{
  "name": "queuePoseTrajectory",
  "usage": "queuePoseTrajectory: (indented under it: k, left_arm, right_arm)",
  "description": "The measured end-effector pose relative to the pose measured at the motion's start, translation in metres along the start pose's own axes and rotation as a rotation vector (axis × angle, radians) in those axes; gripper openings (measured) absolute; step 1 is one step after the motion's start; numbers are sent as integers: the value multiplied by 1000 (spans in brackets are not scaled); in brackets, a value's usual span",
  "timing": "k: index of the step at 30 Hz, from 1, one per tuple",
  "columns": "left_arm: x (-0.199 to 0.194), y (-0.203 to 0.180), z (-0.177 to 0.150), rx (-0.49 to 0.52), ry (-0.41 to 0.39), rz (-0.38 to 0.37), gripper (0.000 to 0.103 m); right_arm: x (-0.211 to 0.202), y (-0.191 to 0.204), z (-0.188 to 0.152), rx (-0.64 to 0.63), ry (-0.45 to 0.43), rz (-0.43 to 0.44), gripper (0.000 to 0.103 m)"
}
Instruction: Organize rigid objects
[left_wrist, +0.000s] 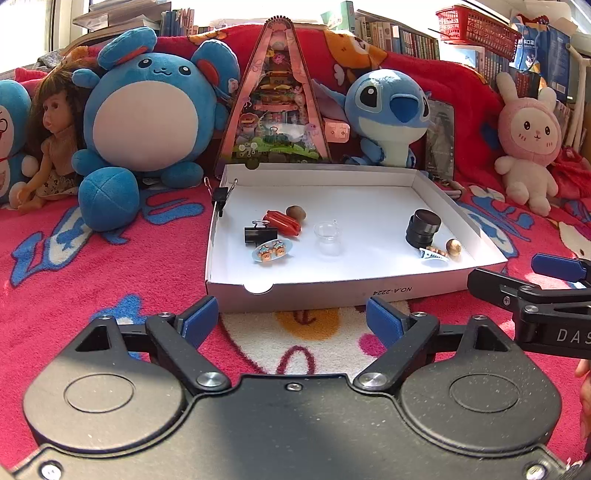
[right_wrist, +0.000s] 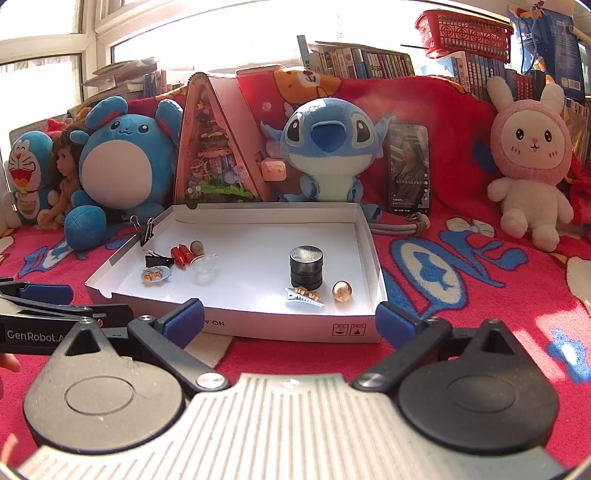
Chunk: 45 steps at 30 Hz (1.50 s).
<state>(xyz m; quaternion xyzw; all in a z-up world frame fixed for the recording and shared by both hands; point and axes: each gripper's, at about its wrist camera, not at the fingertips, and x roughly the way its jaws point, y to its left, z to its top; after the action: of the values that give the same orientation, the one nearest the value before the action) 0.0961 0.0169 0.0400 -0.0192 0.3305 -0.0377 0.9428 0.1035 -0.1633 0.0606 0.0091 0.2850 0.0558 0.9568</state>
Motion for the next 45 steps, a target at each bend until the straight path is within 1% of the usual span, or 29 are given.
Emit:
queuePoseTrajectory:
  k: [5, 14, 20, 28, 36, 40, 45]
  left_arm:
    - [6, 1, -12, -8, 30, 11, 87]
    - [14, 5, -30, -20, 52, 36, 87]
    - [19, 5, -32, -9, 31, 61, 87]
    - [30, 5, -34, 9, 8, 81, 95]
    - [32, 5, -37, 11, -6, 82, 98]
    - [35, 6, -36, 11, 2, 75, 103]
    - [35, 5, -37, 13, 3, 77, 103]
  right_arm:
    - [0, 0, -10, 10, 16, -5, 103]
    - [8, -3, -29, 20, 67, -23, 103]
    - [15, -2, -35, 15, 92, -35, 103]
    - [27, 1, -39, -9, 120, -72, 103]
    - [33, 0, -39, -9, 147, -82, 103]
    - [34, 2, -39, -19, 151, -91, 103]
    - [34, 2, -39, -16, 151, -89, 103]
